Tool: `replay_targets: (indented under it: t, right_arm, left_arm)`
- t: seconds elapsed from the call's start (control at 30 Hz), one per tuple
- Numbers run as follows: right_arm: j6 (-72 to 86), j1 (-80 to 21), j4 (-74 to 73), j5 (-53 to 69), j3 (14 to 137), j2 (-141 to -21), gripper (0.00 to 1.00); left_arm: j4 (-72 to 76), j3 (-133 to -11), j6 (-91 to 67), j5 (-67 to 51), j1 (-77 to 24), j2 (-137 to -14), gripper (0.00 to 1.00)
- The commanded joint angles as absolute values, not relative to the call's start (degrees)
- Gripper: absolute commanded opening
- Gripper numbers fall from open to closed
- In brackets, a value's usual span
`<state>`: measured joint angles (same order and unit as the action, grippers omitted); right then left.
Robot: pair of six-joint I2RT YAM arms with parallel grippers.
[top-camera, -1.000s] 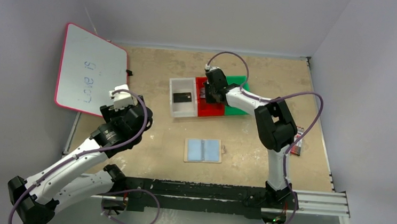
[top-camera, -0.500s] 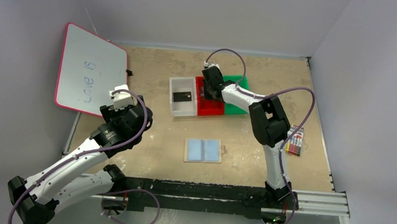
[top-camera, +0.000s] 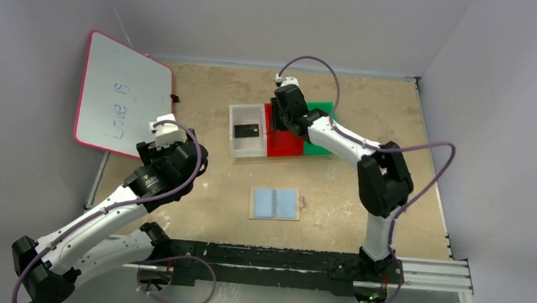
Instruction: Take the credit cards out of the card holder
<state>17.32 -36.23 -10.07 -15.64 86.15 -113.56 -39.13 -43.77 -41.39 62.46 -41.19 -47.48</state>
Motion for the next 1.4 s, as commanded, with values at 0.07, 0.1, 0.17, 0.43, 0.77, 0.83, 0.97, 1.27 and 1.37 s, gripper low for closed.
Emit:
replay_targets:
  t: [0.07, 0.1, 0.17, 0.43, 0.77, 0.83, 0.97, 1.27, 1.37]
  right_arm:
    - [20.31, -45.01, -7.53, -25.35, 77.93, -97.98, 0.54]
    - [22.14, -46.62, -7.82, -26.86, 76.03, -96.45, 0.56]
    - [26.37, -49.86, -8.26, -28.54, 71.35, -93.52, 0.57]
    - [42.54, -61.91, -8.57, -30.45, 58.28, -87.9, 0.6]
    - [49.5, -69.4, -13.1, -34.21, 56.16, -94.54, 0.59]
    - [49.48, -69.48, -13.49, -33.77, 56.28, -96.15, 0.57]
    - [50.57, -70.34, -14.77, -33.91, 56.56, -99.03, 0.55]
    - [52.47, -70.58, -16.75, -34.67, 56.79, -103.88, 0.38]
    - [53.58, -70.58, -16.06, -33.94, 55.93, -102.89, 0.24]
  left_arm:
    - [-39.85, -46.61, -42.47, 64.98, -40.83, -46.95, 0.92]
    - [-40.23, -46.65, -42.96, 65.55, -40.79, -46.74, 0.92]
    - [-41.12, -46.86, -44.07, 66.83, -40.85, -46.35, 0.92]
    - [-48.95, -49.26, -52.26, 73.6, -40.83, -44.32, 0.93]
    - [-51.42, -49.17, -54.88, 74.74, -40.81, -38.26, 0.94]
    - [-51.42, -49.06, -54.93, 74.88, -40.79, -37.77, 0.94]
    - [-51.55, -49.11, -54.88, 74.93, -40.83, -38.27, 0.94]
    - [-52.21, -49.74, -54.67, 74.03, -40.85, -40.34, 0.94]
    - [-52.27, -49.59, -54.66, 73.92, -40.79, -40.08, 0.93]
